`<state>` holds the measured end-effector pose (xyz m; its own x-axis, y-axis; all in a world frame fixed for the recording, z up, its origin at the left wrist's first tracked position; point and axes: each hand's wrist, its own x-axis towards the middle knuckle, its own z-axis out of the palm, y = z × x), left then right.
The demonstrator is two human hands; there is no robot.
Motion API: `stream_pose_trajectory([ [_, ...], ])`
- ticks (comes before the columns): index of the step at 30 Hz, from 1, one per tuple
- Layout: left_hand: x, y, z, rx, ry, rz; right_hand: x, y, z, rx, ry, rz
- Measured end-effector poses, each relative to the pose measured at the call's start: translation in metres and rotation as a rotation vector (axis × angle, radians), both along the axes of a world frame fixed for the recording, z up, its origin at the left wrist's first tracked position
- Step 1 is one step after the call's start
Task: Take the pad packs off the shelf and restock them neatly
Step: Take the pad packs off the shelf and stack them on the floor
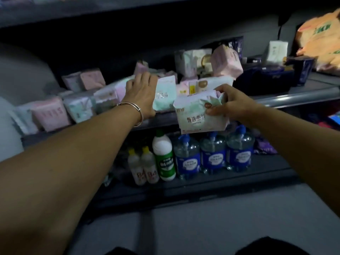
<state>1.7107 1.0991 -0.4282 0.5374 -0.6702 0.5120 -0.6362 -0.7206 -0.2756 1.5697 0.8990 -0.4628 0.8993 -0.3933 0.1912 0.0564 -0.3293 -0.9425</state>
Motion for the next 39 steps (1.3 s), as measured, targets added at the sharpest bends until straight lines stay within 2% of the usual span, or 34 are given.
stream_pose_trajectory([
  [3,-0.016,0.003,-0.035,0.066,-0.022,-0.016,-0.016,-0.005,-0.029,-0.036,0.139,0.033],
  [10,-0.031,-0.001,-0.118,0.184,0.088,-0.030,-0.026,-0.019,-0.102,-0.148,0.361,0.117],
  [15,-0.010,-0.002,-0.198,0.191,-0.010,-0.159,-0.014,-0.031,-0.154,-0.290,0.551,0.079],
  [22,-0.003,0.009,-0.321,0.328,0.114,-0.262,0.007,-0.023,-0.261,-0.260,0.796,0.112],
  [27,-0.011,0.014,-0.401,0.433,0.249,-0.252,0.019,-0.015,-0.330,-0.243,0.862,0.078],
  [30,-0.012,0.015,-0.436,0.429,0.247,-0.233,0.025,-0.013,-0.364,-0.270,0.870,0.054],
  [39,0.004,-0.003,-0.492,0.391,0.231,-0.121,0.042,-0.009,-0.429,-0.266,0.827,-0.049],
])
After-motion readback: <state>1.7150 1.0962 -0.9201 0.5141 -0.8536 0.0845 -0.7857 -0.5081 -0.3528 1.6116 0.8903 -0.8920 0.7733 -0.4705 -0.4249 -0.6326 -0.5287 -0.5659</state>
